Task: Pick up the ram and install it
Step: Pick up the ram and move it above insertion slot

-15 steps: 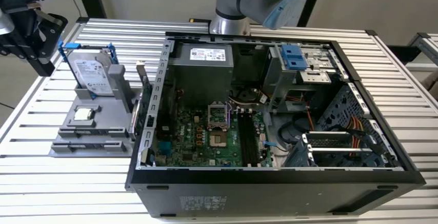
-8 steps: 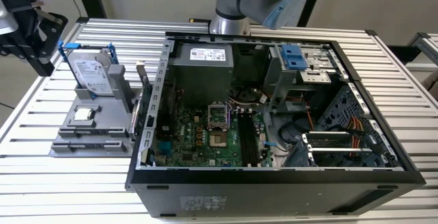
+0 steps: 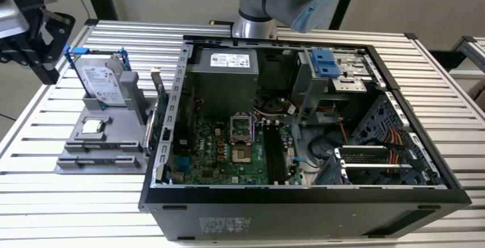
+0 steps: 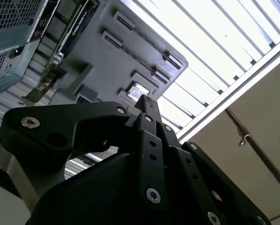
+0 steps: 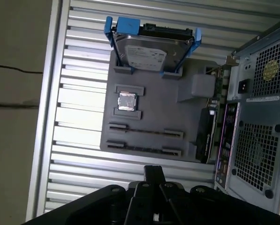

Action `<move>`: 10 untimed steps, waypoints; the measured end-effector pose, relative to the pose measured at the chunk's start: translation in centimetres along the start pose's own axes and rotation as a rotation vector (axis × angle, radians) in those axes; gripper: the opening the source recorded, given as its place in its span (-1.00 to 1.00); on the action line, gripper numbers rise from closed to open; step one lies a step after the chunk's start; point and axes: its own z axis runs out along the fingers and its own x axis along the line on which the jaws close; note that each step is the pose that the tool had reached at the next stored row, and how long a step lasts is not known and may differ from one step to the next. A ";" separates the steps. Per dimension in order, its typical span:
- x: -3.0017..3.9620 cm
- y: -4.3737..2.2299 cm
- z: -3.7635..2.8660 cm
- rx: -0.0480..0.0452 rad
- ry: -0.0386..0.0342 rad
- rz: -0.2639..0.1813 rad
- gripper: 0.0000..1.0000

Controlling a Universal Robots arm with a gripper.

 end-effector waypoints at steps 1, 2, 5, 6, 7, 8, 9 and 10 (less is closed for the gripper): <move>0.00 0.00 0.00 -0.0002 0.0005 -0.010 -1.00; 0.00 0.00 0.00 -0.0002 0.0010 -0.019 -1.00; 0.00 0.00 0.00 -0.0007 0.0026 -0.053 -1.00; 0.00 0.00 0.00 -0.0008 0.0031 -0.063 -1.00; 0.00 0.00 0.00 -0.0009 0.0035 -0.072 -1.00; 0.00 0.00 0.00 -0.0010 0.0039 -0.081 -1.00; 0.00 0.00 0.00 -0.0012 0.0043 -0.090 -1.00; 0.00 0.00 0.00 -0.0012 0.0048 -0.098 -1.00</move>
